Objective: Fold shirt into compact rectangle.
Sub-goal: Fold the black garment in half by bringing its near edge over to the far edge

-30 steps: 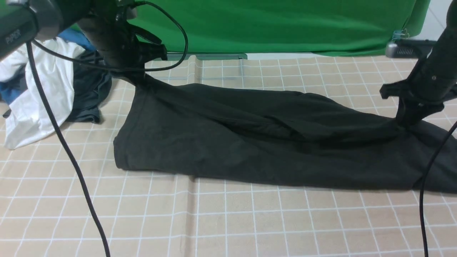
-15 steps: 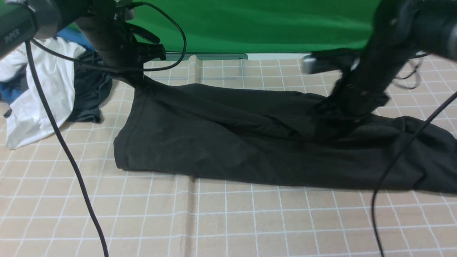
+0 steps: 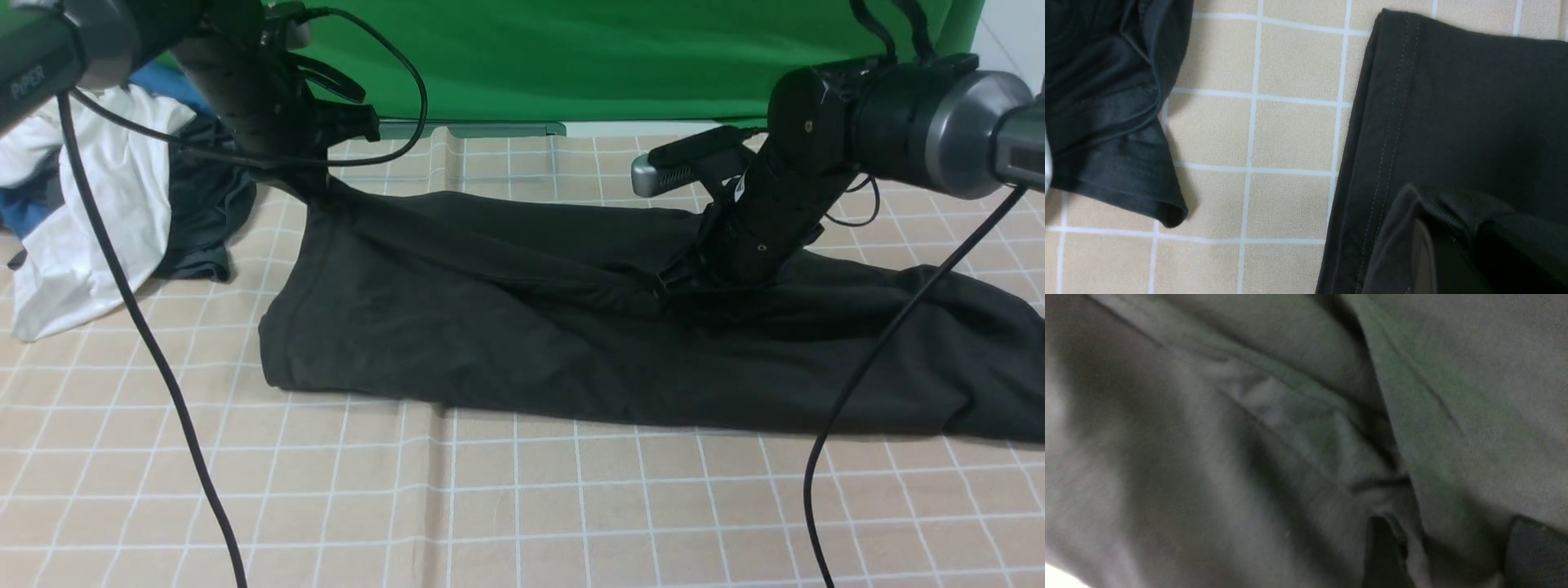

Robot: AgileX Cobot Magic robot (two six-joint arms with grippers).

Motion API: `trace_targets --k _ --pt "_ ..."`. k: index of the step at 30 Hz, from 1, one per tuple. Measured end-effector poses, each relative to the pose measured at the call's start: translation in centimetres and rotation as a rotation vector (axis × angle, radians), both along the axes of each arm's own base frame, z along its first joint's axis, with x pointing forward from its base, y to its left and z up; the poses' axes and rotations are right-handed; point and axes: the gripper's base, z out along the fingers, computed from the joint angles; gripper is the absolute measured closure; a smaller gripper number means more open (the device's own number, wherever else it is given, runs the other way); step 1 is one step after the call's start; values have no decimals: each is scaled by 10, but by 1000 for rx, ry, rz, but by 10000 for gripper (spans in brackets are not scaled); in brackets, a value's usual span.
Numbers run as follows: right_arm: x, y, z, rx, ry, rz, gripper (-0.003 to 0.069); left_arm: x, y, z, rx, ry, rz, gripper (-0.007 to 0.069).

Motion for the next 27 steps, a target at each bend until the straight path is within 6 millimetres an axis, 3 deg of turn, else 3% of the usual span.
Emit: trace_targets --k 4,8,9,11,15,20,27 --pt "3 0 -12 -18 9 10 309 0 0 0 -1 1 -4 589" --pt "4 -1 -13 -35 4 25 530 0 0 0 -2 1 -8 589" --pt "4 -1 -13 -35 4 24 530 0 0 0 -1 0 -9 589" --pt "5 -1 -9 -44 9 46 599 0 0 0 -1 0 -12 589" --pt "10 -4 8 -55 25 70 606 1 -1 5 -1 -5 -14 589" --pt "26 -25 43 -46 -17 35 606 5 -2 32 -12 -55 -21 589" --pt "34 -45 51 -52 -42 25 606 7 -2 41 -20 -95 -21 589"
